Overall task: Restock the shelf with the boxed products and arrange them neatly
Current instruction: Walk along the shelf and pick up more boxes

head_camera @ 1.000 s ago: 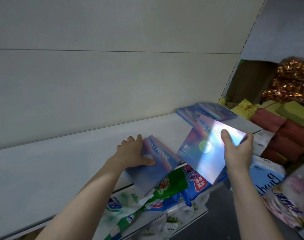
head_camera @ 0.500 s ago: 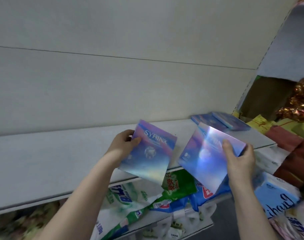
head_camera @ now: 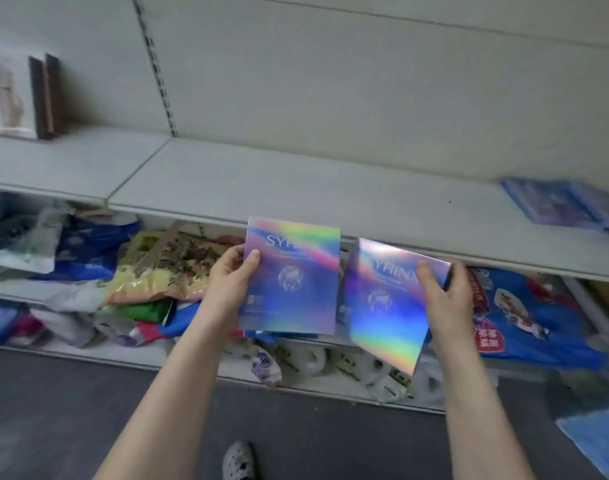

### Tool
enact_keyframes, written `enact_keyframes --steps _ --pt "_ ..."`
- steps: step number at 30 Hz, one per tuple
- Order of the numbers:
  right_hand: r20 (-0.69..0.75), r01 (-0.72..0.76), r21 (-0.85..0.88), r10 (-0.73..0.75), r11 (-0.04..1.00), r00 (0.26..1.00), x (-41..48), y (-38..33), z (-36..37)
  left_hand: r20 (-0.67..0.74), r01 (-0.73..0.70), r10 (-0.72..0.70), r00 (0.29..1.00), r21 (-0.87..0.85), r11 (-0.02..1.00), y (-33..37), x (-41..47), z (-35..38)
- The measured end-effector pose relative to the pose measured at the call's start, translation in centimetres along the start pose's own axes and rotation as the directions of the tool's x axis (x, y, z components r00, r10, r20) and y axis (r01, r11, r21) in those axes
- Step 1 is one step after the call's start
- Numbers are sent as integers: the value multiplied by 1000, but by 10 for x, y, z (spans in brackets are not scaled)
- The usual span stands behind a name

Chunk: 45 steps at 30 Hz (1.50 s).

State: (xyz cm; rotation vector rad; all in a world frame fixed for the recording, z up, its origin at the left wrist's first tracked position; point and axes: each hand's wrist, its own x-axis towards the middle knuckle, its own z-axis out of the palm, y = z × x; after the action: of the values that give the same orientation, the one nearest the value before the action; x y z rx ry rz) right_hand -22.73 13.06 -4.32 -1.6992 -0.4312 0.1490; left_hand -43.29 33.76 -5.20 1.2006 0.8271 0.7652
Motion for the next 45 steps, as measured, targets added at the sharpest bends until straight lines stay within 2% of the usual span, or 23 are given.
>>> enact_keyframes --steps 4,8,14,22,28,32,37,42,45 --pt "132 -23 -30 27 999 991 -33 8 44 -172 6 -13 985 -43 999 -13 -37 -62" --pt "277 -5 -46 18 999 961 -67 2 102 -333 -53 24 943 -78 996 -18 -61 -127" --pt "457 59 -27 -40 998 889 -121 -18 218 -464 -76 14 886 -115 990 -10 -82 -250" --pt "604 114 -3 -89 994 792 -217 -60 405 -653 -112 78 753 -10 994 24 -99 -444" --pt "694 183 39 -158 982 702 -267 -106 528 -741 -151 92 665 -12 988 58 -87 -554" --pt "736 219 74 -202 973 646 -280 -136 604 -765 -186 93 637 -36 982 75 -62 -615" --pt "768 305 143 -300 942 566 -281 -168 707 -800 -230 134 584 -5 973 98 -13 -691" --pt "790 324 161 -318 932 523 -269 -210 817 -842 -268 176 510 39 963 137 52 -762" --pt "815 369 185 -352 911 461 -265 -239 878 -856 -299 195 478 51 953 157 89 -803"
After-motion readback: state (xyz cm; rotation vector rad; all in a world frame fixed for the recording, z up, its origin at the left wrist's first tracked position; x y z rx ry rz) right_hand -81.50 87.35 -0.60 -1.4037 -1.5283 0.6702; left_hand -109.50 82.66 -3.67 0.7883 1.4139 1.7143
